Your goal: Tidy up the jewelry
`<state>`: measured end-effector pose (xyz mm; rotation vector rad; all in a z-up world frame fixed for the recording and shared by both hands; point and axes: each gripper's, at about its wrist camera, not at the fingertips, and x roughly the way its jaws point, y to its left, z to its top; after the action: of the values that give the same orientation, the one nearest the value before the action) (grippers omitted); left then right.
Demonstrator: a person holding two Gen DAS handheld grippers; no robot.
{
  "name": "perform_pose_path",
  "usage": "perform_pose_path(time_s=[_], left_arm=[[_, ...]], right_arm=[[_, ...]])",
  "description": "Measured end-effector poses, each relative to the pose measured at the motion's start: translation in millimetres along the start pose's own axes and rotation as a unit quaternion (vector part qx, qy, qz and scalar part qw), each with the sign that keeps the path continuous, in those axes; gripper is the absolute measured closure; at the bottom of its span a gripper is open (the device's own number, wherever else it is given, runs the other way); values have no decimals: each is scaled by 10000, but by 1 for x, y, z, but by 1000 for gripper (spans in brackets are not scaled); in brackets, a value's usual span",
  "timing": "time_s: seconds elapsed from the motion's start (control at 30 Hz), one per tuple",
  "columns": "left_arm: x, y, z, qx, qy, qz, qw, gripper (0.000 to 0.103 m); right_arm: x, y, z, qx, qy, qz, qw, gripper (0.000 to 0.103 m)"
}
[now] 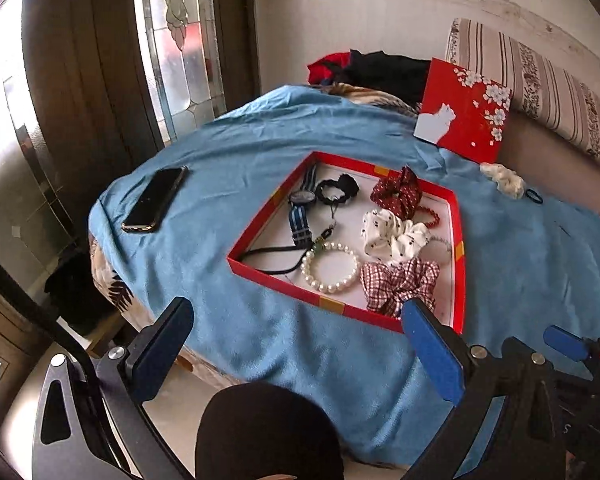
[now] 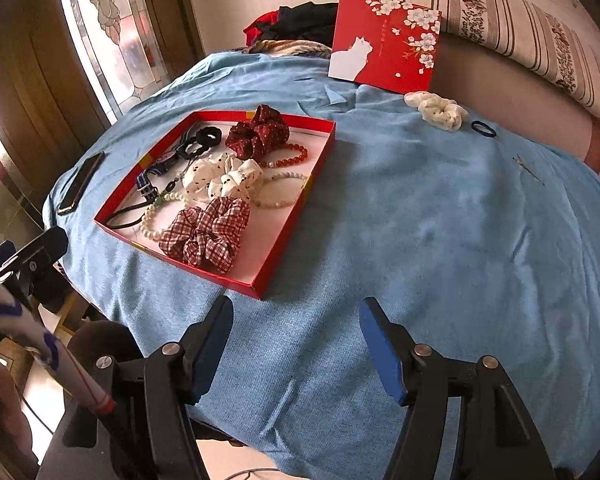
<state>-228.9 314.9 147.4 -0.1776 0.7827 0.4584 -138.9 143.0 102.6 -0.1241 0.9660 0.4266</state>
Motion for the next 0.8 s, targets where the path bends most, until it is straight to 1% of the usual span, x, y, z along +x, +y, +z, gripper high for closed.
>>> perform_pose_path(time_s=[0.1, 0.23, 0.47, 0.8], left_arm=[[3, 2, -2, -37, 143, -174, 9997, 0], [12, 2, -3, -9, 316, -295, 9991, 0], [28, 5, -8, -101, 679, -505, 9964, 0], [49, 14, -9, -132, 1003, -621, 9929, 0]], right_arm=[[2, 5, 0, -99, 33, -43, 9999, 33], [4, 12, 1, -226, 29, -139, 9996, 33], [9, 12, 8, -210, 61, -312, 9993, 32], [22, 19, 16, -240, 185, -394, 9988, 31]])
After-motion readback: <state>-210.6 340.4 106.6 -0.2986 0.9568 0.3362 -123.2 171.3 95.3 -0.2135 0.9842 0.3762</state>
